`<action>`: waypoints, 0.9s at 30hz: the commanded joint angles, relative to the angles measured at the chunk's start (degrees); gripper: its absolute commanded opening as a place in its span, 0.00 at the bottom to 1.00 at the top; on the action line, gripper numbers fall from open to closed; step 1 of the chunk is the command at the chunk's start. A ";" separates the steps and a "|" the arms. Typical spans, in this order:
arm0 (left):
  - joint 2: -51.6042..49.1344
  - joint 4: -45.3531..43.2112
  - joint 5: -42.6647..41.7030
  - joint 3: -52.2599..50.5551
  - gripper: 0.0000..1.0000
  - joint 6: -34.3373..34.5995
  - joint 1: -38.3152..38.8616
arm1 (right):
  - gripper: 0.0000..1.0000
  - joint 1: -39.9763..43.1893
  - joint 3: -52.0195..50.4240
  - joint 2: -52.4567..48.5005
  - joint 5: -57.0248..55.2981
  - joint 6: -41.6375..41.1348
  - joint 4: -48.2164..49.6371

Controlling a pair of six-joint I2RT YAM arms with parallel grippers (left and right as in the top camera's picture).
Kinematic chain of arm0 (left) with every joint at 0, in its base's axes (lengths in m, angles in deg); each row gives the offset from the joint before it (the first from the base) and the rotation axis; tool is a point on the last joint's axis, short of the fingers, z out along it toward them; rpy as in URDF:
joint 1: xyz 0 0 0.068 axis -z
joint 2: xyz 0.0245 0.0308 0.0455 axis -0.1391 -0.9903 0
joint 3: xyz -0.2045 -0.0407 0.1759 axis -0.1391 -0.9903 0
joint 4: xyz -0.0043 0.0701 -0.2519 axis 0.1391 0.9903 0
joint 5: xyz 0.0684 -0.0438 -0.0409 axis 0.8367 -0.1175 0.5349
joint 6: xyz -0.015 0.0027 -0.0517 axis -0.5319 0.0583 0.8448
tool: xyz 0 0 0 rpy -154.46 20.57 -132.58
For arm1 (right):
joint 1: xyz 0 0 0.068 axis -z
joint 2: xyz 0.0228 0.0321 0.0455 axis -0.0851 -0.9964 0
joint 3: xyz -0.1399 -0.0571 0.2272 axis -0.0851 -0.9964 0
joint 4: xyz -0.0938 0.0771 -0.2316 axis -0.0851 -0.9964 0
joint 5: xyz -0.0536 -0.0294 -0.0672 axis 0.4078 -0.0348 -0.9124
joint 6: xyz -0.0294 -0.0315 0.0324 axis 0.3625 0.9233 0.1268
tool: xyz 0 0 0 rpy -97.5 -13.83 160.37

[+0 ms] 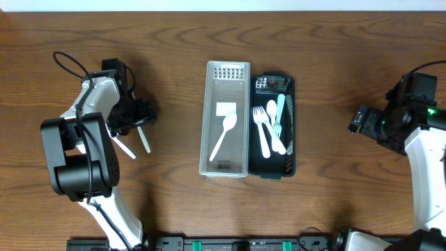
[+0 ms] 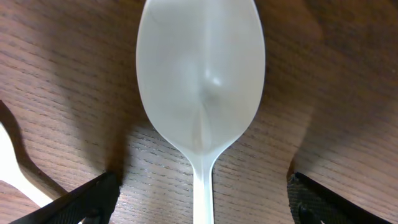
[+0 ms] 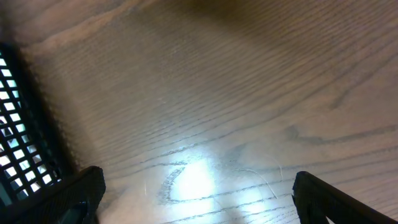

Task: Pack container
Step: 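Move the left gripper back to the spoons and grasp one, then carry the spoon into the white caddy and release it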

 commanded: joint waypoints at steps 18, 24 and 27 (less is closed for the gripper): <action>-2.16 0.31 -1.11 -0.31 0.27 0.13 -0.02 | 0.99 0.37 -0.22 -0.07 0.37 0.39 -0.44; -2.16 0.28 -1.09 -0.31 0.10 0.13 -0.02 | 0.99 0.37 -0.22 -0.07 0.72 0.42 -0.42; -2.10 0.31 -1.09 -0.22 0.06 0.13 -0.02 | 0.99 0.39 -0.22 -0.07 0.70 0.42 -0.39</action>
